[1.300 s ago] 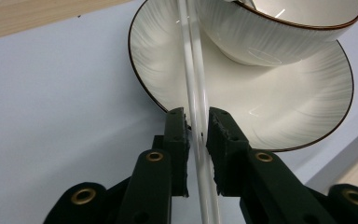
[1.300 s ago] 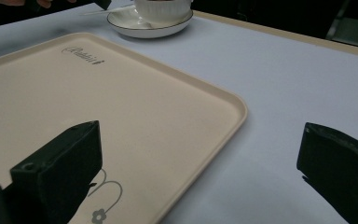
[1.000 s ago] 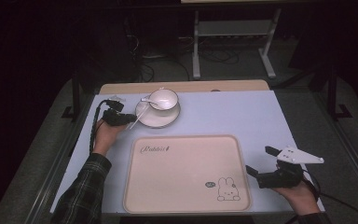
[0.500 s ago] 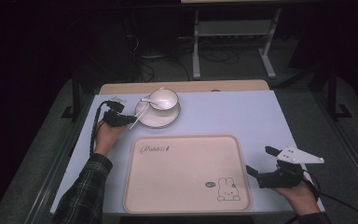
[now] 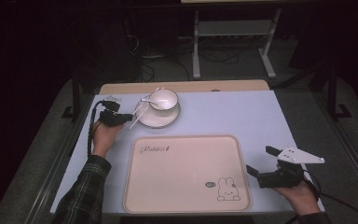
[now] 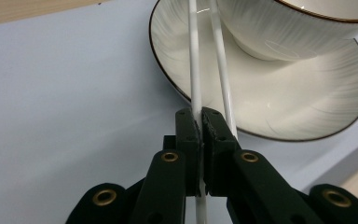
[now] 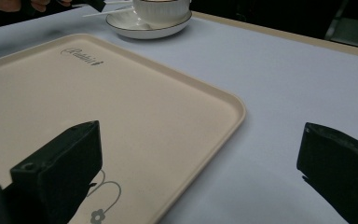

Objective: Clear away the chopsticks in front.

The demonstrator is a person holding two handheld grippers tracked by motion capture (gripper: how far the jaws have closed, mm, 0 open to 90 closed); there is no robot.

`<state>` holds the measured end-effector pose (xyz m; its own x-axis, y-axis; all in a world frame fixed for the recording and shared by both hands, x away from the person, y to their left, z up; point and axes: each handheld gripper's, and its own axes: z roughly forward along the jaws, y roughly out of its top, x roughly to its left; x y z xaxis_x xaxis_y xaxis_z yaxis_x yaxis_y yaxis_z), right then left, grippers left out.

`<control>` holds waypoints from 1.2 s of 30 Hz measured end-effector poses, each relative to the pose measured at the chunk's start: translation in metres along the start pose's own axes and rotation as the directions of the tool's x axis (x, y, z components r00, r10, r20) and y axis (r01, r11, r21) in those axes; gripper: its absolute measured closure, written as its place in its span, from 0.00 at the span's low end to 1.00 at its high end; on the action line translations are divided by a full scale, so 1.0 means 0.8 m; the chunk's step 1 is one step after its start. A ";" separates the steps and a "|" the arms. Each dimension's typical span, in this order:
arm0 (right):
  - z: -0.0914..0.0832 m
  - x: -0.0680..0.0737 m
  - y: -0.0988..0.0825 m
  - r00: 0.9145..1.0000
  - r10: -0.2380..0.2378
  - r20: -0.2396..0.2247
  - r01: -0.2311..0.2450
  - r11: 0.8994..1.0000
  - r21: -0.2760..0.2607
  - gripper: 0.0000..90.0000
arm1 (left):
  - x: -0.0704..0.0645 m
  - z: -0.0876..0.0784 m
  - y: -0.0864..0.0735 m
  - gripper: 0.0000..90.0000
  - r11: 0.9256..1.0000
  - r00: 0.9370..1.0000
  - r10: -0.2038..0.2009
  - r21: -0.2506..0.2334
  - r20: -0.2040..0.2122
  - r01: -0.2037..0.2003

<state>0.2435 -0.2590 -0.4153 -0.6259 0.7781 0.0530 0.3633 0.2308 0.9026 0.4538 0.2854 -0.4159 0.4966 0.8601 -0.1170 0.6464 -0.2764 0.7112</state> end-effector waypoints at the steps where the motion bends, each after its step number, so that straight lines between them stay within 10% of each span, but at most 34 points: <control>1: 0.000 0.000 0.000 1.000 0.000 0.000 0.000 1.000 -0.001 0.00 | 0.001 -0.003 -0.003 0.95 1.000 1.000 -0.003 -0.007 0.002 0.003; 20: -0.001 0.000 0.000 1.000 -0.005 0.009 0.005 1.000 0.000 0.00 | 0.005 -0.082 -0.066 0.95 1.000 1.000 -0.031 -0.006 -0.001 0.031; 36: 0.000 0.001 0.001 1.000 -0.015 0.009 0.015 1.000 0.002 0.00 | -0.034 -0.131 -0.104 0.95 1.000 0.998 -0.020 -0.018 0.061 0.021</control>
<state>0.2434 -0.2577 -0.4144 -0.6249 0.7799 0.0352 0.3553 0.2439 0.9024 0.3255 0.3297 -0.3993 0.5179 0.8377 -0.1734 0.6462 -0.2503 0.7209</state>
